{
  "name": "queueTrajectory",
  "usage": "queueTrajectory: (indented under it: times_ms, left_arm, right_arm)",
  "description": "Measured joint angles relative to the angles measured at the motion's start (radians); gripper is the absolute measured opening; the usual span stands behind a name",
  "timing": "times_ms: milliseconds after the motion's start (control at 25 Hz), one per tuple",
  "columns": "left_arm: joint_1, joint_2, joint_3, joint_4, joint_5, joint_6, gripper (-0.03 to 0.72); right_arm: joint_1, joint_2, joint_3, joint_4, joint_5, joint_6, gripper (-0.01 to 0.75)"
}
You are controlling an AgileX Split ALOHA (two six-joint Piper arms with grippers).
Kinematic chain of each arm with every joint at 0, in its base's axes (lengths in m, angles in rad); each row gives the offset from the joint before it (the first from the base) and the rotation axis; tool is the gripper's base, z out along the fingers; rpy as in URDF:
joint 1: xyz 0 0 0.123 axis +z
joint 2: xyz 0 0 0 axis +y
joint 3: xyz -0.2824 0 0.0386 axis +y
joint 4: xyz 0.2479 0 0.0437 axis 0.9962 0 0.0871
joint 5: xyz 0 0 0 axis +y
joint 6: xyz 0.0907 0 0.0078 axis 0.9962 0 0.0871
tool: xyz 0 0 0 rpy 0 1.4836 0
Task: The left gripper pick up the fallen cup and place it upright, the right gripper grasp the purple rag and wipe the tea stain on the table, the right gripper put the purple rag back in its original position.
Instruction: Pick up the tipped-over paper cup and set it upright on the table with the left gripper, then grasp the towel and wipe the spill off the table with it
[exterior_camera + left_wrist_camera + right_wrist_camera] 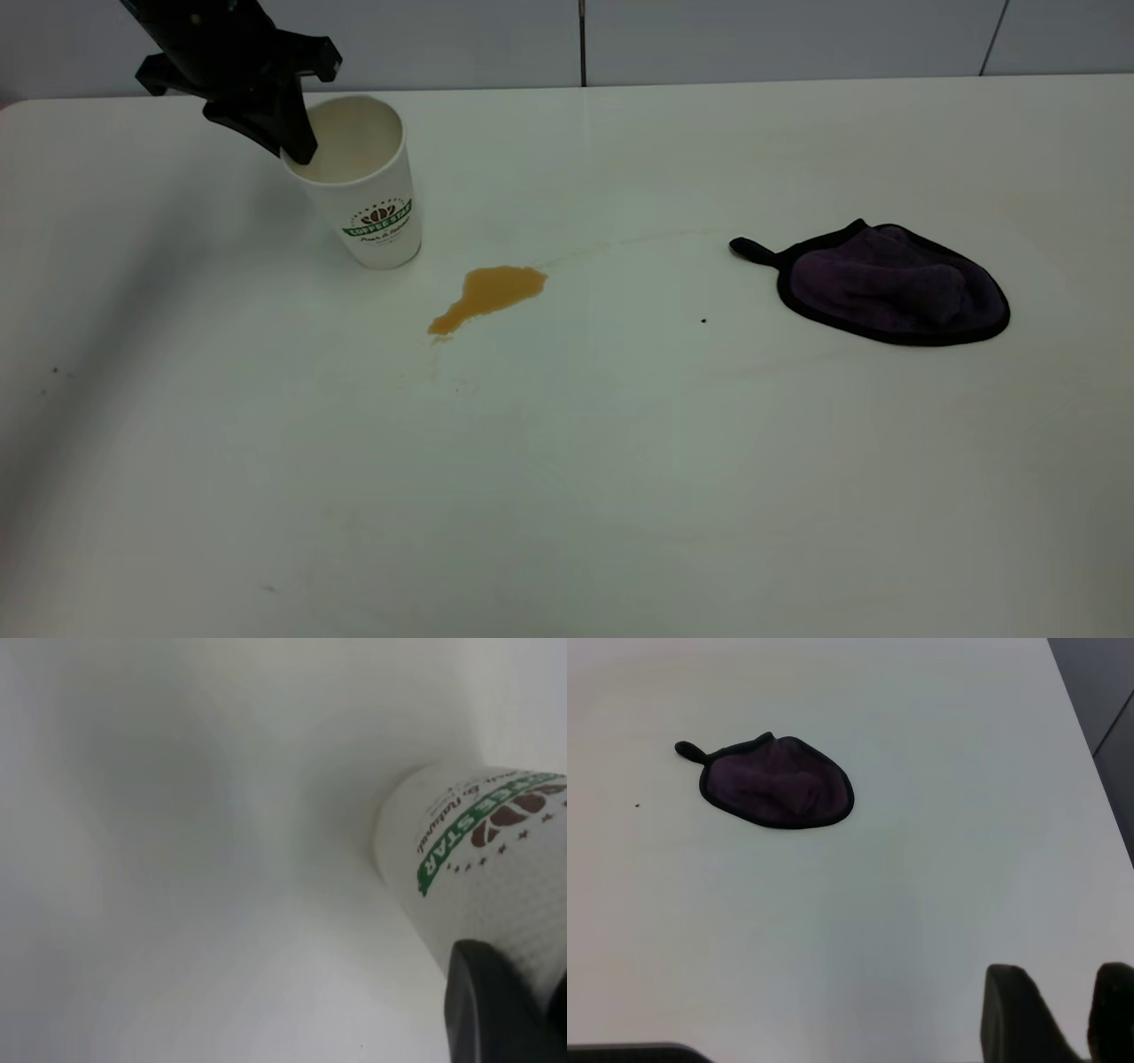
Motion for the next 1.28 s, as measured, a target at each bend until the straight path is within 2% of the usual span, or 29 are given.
queueTrajectory:
  times_ms: [160,280,360,480,560,680,880,1280]
  left_arm:
    - [0.000,0.003,0.000,0.000,-0.019,-0.001,0.170]
    - [0.000,0.001,-0.001,-0.001,-0.024,-0.001,0.318]
    - [0.000,-0.009,-0.001,0.000,-0.024,-0.001,0.462]
    - [0.000,-0.053,-0.001,0.001,-0.022,-0.001,0.621]
    - [0.000,-0.097,-0.001,0.001,-0.018,0.004,0.655]
    - [0.000,-0.182,-0.001,0.001,-0.007,0.014,0.652]
    - [0.000,-0.337,-0.001,0.004,0.089,0.017,0.566]
    - [0.000,-0.619,-0.001,0.148,0.531,0.018,0.390]
  right_arm:
    - [0.000,0.000,0.000,0.000,0.000,0.000,0.239]
    - [0.000,0.000,0.000,0.000,0.000,0.000,0.239]
    - [0.000,0.000,0.000,0.000,0.000,0.000,0.239]
    - [0.000,0.000,0.000,0.000,0.000,0.000,0.239]
    - [0.000,0.000,0.000,0.000,0.000,0.000,0.239]
    - [0.000,0.000,0.000,0.000,0.000,0.000,0.239]
    - [0.000,0.000,0.000,0.000,0.000,0.000,0.239]
    - [0.000,0.000,0.000,0.000,0.000,0.000,0.239]
